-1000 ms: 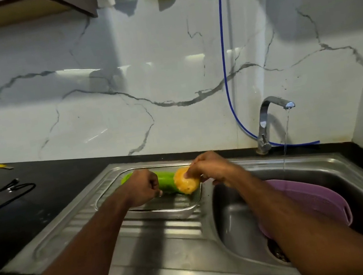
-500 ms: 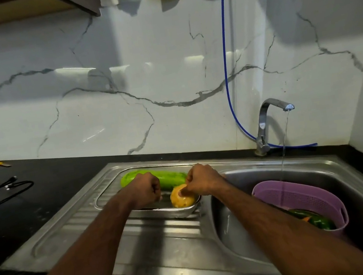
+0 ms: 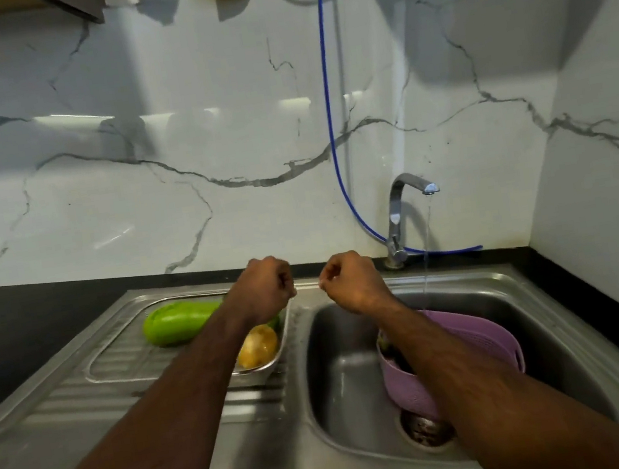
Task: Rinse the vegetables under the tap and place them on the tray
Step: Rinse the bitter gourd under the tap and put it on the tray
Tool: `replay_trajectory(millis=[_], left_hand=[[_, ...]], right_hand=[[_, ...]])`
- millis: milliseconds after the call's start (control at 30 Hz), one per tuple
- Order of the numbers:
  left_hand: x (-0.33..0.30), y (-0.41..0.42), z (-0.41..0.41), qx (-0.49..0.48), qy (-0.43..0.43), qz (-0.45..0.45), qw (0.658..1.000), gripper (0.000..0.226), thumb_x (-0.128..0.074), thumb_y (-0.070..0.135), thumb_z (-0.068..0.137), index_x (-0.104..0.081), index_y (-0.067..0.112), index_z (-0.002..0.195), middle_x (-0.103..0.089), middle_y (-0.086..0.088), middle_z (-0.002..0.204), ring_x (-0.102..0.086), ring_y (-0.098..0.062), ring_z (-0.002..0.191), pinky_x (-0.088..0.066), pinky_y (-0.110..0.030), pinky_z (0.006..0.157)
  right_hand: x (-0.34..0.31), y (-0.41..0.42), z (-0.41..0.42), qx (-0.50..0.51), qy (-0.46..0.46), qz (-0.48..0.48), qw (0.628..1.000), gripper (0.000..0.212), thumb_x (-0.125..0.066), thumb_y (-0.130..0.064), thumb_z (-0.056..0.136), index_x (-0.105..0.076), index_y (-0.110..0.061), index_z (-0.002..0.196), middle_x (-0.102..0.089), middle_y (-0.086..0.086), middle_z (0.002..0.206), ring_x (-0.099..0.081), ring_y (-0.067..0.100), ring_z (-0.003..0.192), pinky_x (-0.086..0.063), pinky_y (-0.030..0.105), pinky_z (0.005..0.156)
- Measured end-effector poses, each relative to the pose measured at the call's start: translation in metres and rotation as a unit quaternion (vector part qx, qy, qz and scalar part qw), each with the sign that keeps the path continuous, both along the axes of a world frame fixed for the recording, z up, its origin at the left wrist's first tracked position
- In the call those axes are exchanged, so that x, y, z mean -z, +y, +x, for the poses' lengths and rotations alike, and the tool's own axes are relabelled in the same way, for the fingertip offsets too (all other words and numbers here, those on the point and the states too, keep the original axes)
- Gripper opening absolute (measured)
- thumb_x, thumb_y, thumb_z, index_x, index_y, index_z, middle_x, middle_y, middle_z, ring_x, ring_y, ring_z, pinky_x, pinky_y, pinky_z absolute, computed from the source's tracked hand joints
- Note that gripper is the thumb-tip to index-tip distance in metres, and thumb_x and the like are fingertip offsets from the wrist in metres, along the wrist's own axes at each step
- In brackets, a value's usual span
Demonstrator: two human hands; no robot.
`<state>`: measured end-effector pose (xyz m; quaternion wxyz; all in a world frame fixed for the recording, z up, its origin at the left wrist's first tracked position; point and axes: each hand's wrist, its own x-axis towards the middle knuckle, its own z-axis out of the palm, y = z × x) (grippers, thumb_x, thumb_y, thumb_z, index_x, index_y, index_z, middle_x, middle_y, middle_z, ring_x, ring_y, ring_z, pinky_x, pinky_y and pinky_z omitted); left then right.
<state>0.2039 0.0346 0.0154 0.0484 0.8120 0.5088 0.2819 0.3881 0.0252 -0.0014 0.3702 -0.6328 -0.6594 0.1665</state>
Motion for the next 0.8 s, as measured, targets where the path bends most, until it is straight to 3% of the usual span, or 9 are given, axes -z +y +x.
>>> replay_trajectory(millis=[67, 133, 233, 400, 467, 633, 800], left_hand=[[0.001, 0.009, 0.03, 0.004, -0.016, 0.001, 1.0, 0.009, -0.07, 0.015, 0.078, -0.069, 0.02, 0.071, -0.069, 0.007, 0.072, -0.064, -0.01, 0.07, -0.053, -0.027, 0.068], [0.006, 0.015, 0.061, 0.007, -0.032, -0.007, 0.999, 0.004, -0.071, 0.02, 0.078, -0.069, 0.022, 0.074, -0.071, 0.002, 0.078, -0.066, -0.018, 0.077, -0.056, -0.032, 0.071], [0.025, 0.021, 0.111, 0.011, -0.076, -0.036, 0.996, 0.006, -0.073, 0.023, 0.078, -0.068, 0.023, 0.074, -0.068, 0.004, 0.076, -0.067, -0.017, 0.077, -0.056, -0.032, 0.072], [0.079, 0.024, 0.172, -0.019, -0.153, -0.095, 0.983, 0.013, -0.071, 0.019, 0.079, -0.065, 0.021, 0.068, -0.068, 0.004, 0.07, -0.067, -0.016, 0.072, -0.059, -0.037, 0.072], [0.099, 0.027, 0.184, -0.047, -0.171, -0.129, 0.976, 0.011, -0.07, 0.021, 0.081, -0.064, 0.021, 0.072, -0.07, 0.0, 0.077, -0.067, -0.019, 0.076, -0.06, -0.039, 0.074], [0.14, 0.036, 0.2, -0.066, -0.209, -0.176, 0.96, 0.009, -0.071, 0.021, 0.079, -0.064, 0.022, 0.074, -0.069, -0.003, 0.082, -0.067, -0.022, 0.08, -0.06, -0.042, 0.077], [0.158, 0.044, 0.204, -0.06, -0.175, -0.19, 0.964, 0.003, -0.068, 0.024, 0.08, -0.067, 0.021, 0.08, -0.07, -0.004, 0.085, -0.068, -0.025, 0.084, -0.06, -0.041, 0.076]], right_hand=[[0.002, 0.003, 0.028, 0.028, -0.002, 0.002, 1.0, 0.009, -0.07, -0.014, 0.094, -0.071, -0.022, 0.092, -0.069, -0.004, 0.093, -0.064, 0.01, 0.086, -0.047, 0.02, 0.067], [0.008, 0.007, 0.056, 0.063, 0.009, 0.0, 0.998, 0.009, -0.068, -0.012, 0.094, -0.072, -0.02, 0.091, -0.07, -0.002, 0.094, -0.064, 0.01, 0.087, -0.051, 0.021, 0.069], [0.028, 0.007, 0.098, 0.115, 0.009, -0.011, 0.993, 0.011, -0.066, -0.015, 0.093, -0.074, -0.019, 0.086, -0.072, 0.0, 0.089, -0.066, 0.013, 0.085, -0.054, 0.03, 0.077], [0.069, 0.003, 0.149, 0.17, -0.011, -0.055, 0.984, 0.014, -0.067, -0.012, 0.092, -0.072, -0.019, 0.081, -0.07, -0.001, 0.082, -0.063, 0.009, 0.075, -0.047, 0.023, 0.063], [0.086, 0.005, 0.161, 0.164, -0.021, -0.094, 0.982, 0.013, -0.067, -0.01, 0.092, -0.072, -0.019, 0.083, -0.07, -0.001, 0.083, -0.062, 0.007, 0.075, -0.044, 0.021, 0.06], [0.116, 0.019, 0.171, 0.129, -0.063, -0.166, 0.976, 0.006, -0.068, -0.011, 0.093, -0.07, -0.017, 0.092, -0.069, -0.001, 0.084, -0.066, 0.012, 0.078, -0.057, 0.031, 0.072], [0.134, 0.036, 0.169, 0.028, -0.139, -0.248, 0.958, 0.018, -0.073, -0.008, 0.086, -0.064, -0.022, 0.079, -0.064, -0.002, 0.08, -0.063, 0.021, 0.088, -0.048, 0.029, 0.075]])
